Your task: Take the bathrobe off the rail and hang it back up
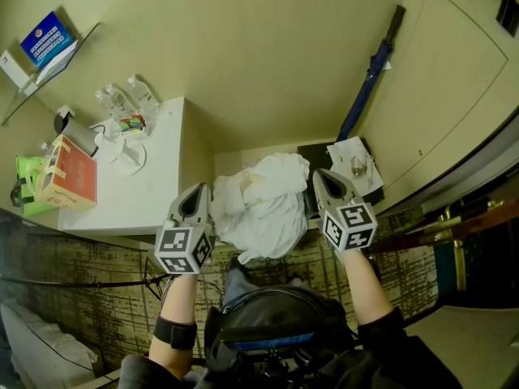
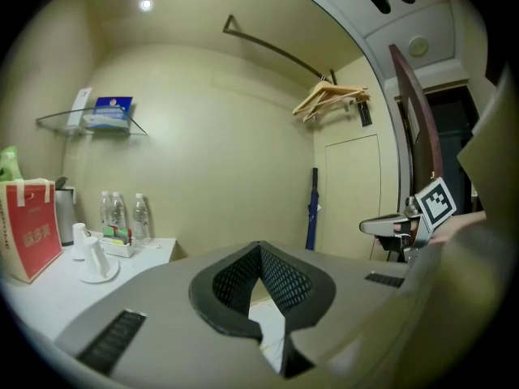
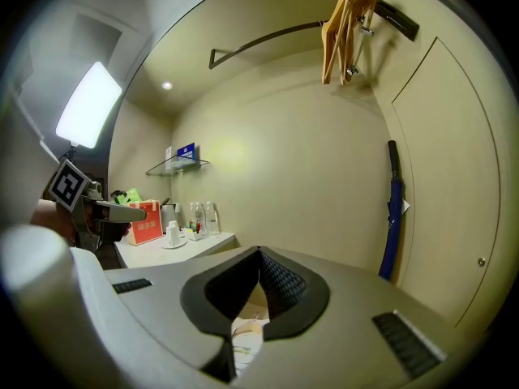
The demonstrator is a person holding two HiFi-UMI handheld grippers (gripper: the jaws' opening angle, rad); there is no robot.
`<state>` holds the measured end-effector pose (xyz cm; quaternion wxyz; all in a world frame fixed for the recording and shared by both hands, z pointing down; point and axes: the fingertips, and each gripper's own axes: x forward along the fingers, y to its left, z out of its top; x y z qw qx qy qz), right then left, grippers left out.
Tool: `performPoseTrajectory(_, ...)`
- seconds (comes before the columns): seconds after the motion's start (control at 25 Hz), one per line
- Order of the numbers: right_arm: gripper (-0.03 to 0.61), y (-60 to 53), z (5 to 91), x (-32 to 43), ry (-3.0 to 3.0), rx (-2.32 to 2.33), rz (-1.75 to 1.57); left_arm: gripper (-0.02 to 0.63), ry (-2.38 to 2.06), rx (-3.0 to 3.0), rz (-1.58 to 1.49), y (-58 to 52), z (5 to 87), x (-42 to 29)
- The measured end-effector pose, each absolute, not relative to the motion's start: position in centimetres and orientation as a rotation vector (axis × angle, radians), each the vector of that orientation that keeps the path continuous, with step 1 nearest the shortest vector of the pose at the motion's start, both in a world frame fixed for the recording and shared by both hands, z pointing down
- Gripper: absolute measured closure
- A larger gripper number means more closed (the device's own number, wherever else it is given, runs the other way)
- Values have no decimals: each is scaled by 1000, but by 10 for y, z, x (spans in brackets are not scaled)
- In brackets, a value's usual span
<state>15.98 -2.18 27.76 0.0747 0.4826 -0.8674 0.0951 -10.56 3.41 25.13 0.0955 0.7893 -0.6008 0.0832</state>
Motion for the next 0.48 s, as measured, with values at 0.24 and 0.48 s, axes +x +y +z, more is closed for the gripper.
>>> performPoseTrajectory(0.24, 554, -23, 279, 150, -2594, 1413, 238, 612, -1773, 2339, 258, 30, 255, -107)
performPoseTrajectory(0.48, 554, -23, 283, 140, -2590, 1389, 240, 612, -1745, 2339, 286, 23, 264, -106)
